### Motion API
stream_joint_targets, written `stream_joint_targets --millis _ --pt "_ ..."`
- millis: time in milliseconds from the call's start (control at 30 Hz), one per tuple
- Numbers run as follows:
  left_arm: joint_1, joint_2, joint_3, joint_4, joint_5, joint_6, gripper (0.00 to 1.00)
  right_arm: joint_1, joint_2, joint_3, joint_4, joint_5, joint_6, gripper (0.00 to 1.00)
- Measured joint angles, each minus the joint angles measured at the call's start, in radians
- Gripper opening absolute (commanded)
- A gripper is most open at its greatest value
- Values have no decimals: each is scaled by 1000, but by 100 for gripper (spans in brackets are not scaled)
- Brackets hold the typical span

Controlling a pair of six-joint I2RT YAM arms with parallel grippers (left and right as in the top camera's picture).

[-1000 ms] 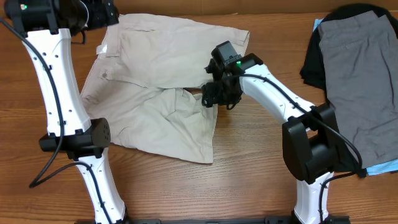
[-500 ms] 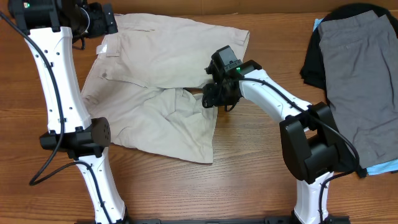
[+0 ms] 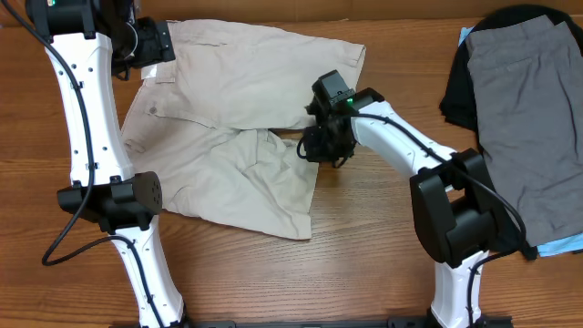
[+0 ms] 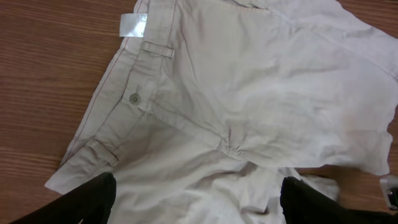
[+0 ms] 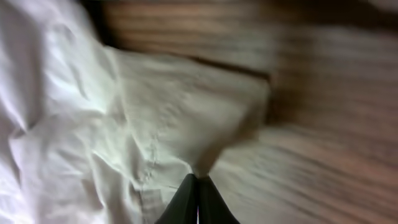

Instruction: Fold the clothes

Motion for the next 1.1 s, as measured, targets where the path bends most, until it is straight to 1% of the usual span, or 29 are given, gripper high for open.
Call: stream_joint_targets --millis 367,500,567,600,633,700,733,767,867,933,967,1000,1100 --pt "0 0 0 -2 -19 0 85 -102 -53 0 -105 -26 -4 4" --pt "0 0 0 -2 -19 0 85 -200 -88 0 -126 -32 -52 4" --pt "0 0 0 -3 -23 8 85 -272 -94 2 -164 -31 -85 4" --pt "0 0 0 -2 -24 13 85 -306 -94 2 -184 -32 -97 22" --pt "0 0 0 -2 -27 15 85 -315 -94 2 -190 -32 -101 53" --pt "0 0 0 -2 -28 15 86 -323 -94 2 -195 -55 -127 75" --pt "0 0 0 -3 -29 15 86 -306 -94 2 -177 -66 -139 89" --pt "0 0 0 -2 -31 15 86 -291 -94 2 -163 -69 -144 91" --pt "0 0 0 -3 -31 18 89 -190 -94 2 -81 -60 -147 91" --pt "0 0 0 -3 -31 19 89 -138 -91 2 -45 -56 -140 84" --pt "0 0 0 -2 -31 19 89 -112 -87 2 -26 -56 -135 83" --pt "0 0 0 -2 -31 20 90 -90 -79 2 -11 -57 -127 79" --pt "-13 0 0 -3 -34 23 91 -43 -18 2 18 -49 -100 74"
